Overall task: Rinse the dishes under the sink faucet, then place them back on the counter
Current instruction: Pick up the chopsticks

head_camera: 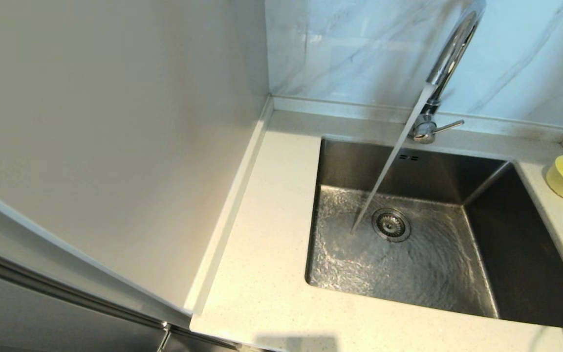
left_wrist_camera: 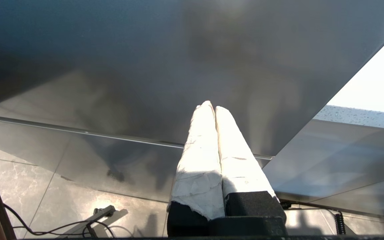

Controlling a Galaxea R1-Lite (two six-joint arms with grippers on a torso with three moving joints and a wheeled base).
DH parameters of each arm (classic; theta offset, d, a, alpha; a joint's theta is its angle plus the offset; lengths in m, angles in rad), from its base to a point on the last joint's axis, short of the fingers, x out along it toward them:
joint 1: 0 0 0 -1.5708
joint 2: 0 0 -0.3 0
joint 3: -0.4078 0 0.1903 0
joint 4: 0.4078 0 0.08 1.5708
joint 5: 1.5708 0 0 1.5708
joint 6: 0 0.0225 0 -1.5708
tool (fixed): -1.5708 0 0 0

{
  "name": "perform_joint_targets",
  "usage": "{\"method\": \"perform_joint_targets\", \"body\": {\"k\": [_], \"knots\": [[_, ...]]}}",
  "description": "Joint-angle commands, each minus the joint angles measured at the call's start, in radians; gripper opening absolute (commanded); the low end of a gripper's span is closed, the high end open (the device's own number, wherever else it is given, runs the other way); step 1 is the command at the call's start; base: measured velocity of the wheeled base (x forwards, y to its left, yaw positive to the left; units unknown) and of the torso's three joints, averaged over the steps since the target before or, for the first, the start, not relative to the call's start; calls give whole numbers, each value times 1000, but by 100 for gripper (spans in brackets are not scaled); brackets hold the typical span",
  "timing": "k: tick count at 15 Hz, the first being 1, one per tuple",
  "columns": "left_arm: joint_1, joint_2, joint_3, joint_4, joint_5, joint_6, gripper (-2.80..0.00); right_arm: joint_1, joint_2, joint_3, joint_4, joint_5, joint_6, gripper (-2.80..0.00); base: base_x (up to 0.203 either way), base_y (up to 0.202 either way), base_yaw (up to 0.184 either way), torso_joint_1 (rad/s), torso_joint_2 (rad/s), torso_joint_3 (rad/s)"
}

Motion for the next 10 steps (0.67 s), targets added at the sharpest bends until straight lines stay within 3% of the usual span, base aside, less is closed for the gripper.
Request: {"method": "perform_joint_targets", "body": {"k": [1,10], "knots": [[0,0,0,0,0,0,-280,0,37,1,-12,1,-2,0,0,0,0,0,0,0],[0,0,0,0,0,0,-280,0,79,-17,-19,2,-2,0,0,0,0,0,0,0]]}}
